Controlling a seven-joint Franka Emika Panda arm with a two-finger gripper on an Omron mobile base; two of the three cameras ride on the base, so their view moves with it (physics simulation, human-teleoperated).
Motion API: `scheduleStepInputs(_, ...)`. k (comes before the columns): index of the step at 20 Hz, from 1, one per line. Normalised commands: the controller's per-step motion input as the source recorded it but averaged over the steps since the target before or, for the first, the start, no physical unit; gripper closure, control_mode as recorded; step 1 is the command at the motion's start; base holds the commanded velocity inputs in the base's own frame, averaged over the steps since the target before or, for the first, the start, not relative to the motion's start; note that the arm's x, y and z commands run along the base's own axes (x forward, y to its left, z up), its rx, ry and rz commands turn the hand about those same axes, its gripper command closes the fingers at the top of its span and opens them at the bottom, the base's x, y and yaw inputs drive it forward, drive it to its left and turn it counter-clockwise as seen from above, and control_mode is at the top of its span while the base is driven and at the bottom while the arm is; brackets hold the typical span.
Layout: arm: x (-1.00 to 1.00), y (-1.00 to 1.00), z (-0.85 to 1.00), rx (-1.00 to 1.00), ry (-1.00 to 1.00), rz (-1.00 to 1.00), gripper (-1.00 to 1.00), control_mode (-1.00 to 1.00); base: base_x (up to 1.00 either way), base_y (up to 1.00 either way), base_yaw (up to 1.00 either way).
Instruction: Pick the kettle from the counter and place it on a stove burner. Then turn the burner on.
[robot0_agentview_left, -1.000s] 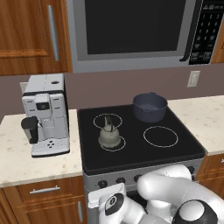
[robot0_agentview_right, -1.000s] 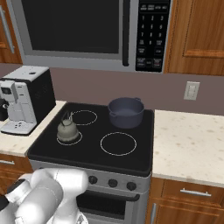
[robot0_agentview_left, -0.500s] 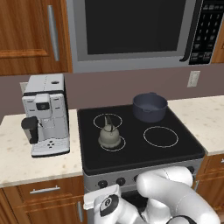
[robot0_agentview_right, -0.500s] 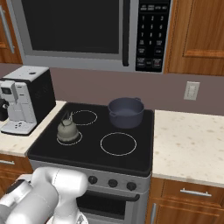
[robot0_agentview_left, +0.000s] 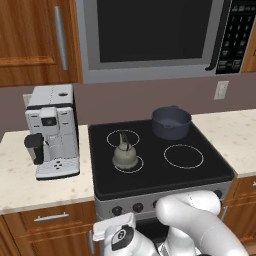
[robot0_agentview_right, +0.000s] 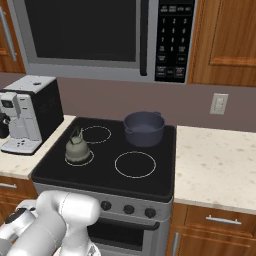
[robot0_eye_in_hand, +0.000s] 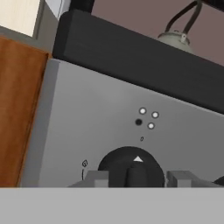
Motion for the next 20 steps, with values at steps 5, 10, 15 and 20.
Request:
scheduleStepInputs(5, 0.0, -0.28, 0.0, 0.03, -0.01, 0.0, -1.0, -1.0, 0.0, 0.0, 0.0)
scheduleStepInputs(10, 0.0, -0.05, 0.0, 0.0, 0.0, 0.0, -1.0, -1.0, 0.0, 0.0, 0.0)
scheduleStepInputs(15, 0.06, 0.0, 0.0, 0.0, 0.0, 0.0, -1.0, -1.0, 0.0, 0.0, 0.0)
scheduleStepInputs(20, 0.21, 0.0, 0.0, 0.0, 0.0, 0.0, -1.0, -1.0, 0.0, 0.0, 0.0)
